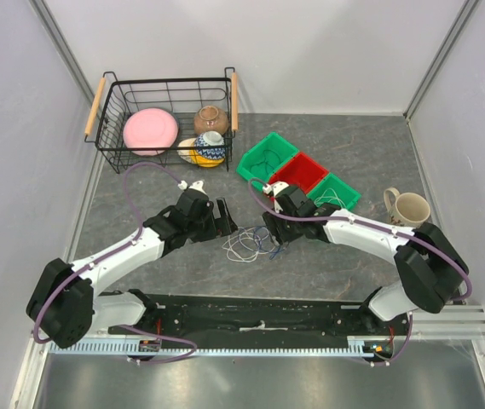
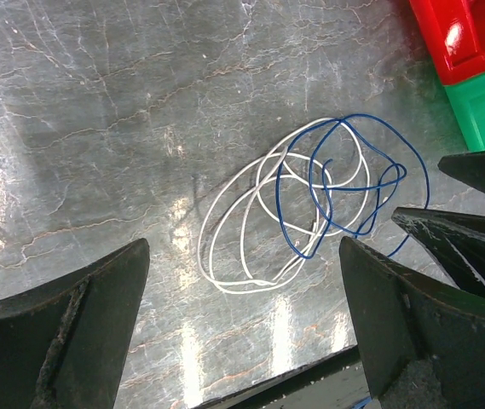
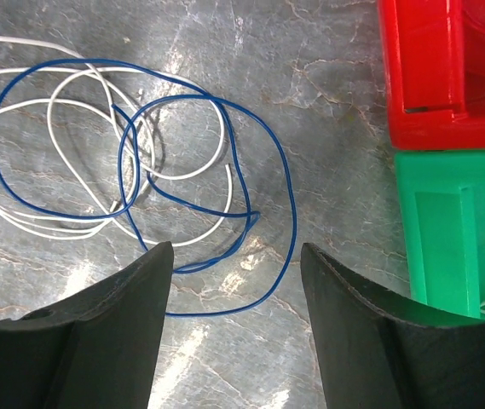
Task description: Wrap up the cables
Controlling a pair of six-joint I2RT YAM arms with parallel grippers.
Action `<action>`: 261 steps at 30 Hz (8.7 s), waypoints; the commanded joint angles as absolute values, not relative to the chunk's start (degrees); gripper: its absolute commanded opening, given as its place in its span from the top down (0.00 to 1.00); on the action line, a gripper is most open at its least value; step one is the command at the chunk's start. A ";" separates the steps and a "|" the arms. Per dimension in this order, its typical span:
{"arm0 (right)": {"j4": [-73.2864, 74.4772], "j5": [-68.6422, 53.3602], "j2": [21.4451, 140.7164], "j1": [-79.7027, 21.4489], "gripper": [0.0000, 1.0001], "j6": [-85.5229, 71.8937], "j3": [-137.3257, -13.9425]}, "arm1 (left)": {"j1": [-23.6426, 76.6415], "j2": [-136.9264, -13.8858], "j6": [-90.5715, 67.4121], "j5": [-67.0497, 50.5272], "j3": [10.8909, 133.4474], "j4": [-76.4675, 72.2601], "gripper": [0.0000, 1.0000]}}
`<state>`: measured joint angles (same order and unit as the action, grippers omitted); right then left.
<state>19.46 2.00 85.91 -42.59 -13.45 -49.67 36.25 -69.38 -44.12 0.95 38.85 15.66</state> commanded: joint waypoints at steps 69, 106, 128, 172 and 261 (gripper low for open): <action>-8.09 8.63 88.85 -32.96 1.00 11.07 -89.65 | 36.30 -63.72 -45.17 -1.06 35.59 12.30 0.01; -10.29 -11.51 105.28 -21.36 1.00 12.04 -82.17 | 36.30 -68.11 -46.93 -1.32 38.32 14.94 0.02; -4.48 -13.27 120.67 -21.27 1.00 15.65 -94.91 | 36.30 -71.37 -46.32 -3.16 40.25 14.94 0.02; -9.23 -8.00 111.62 -21.45 1.00 21.80 -79.28 | 36.30 -70.84 -46.93 -2.90 39.46 15.29 0.02; -23.04 3.80 71.39 -26.28 0.02 9.32 -53.27 | 39.55 -83.33 -34.82 -7.65 51.49 17.58 0.98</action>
<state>-20.69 6.24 77.28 -26.04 12.86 -56.29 39.09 -85.80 -39.94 -8.73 45.52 16.29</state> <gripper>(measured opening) 0.982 0.048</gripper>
